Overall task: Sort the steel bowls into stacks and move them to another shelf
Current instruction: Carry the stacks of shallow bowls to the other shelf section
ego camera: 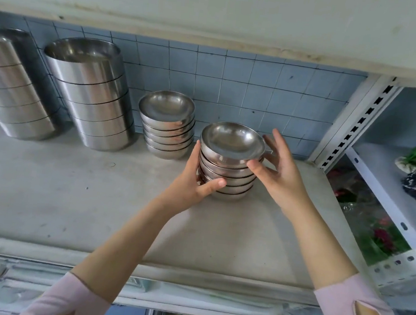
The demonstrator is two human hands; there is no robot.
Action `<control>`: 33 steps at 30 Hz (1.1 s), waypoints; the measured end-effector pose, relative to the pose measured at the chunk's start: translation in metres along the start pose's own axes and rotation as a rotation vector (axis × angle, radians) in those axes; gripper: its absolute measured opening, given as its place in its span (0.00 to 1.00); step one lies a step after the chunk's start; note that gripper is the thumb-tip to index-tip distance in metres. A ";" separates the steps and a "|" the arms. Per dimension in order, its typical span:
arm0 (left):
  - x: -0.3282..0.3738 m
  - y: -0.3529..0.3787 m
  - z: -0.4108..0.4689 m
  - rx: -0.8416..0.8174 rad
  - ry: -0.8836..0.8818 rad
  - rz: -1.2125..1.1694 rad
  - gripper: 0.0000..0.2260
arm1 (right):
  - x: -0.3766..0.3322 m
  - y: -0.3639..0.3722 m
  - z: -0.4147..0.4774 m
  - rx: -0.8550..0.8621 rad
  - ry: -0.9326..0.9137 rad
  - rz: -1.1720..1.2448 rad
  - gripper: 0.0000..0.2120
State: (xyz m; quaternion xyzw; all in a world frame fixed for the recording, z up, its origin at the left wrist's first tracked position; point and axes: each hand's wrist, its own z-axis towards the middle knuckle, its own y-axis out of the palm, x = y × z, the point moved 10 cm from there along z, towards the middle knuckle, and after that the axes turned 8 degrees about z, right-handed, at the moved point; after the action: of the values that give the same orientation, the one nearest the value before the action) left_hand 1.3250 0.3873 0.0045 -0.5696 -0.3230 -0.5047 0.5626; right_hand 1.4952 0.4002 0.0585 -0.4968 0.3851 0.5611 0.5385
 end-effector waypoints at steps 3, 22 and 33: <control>0.010 -0.002 0.001 0.055 0.028 -0.022 0.31 | -0.006 0.002 0.005 -0.015 -0.007 0.031 0.47; -0.018 -0.001 0.024 0.023 -0.036 0.059 0.33 | 0.012 -0.004 0.019 -0.032 -0.004 0.092 0.38; -0.026 -0.006 0.076 0.104 -0.152 0.147 0.47 | 0.027 -0.011 0.082 -0.159 0.023 0.078 0.29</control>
State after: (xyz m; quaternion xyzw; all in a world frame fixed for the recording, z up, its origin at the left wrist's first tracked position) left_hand 1.3279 0.4672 -0.0068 -0.5984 -0.3480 -0.3998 0.6008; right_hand 1.4964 0.4871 0.0502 -0.5292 0.3648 0.6045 0.4706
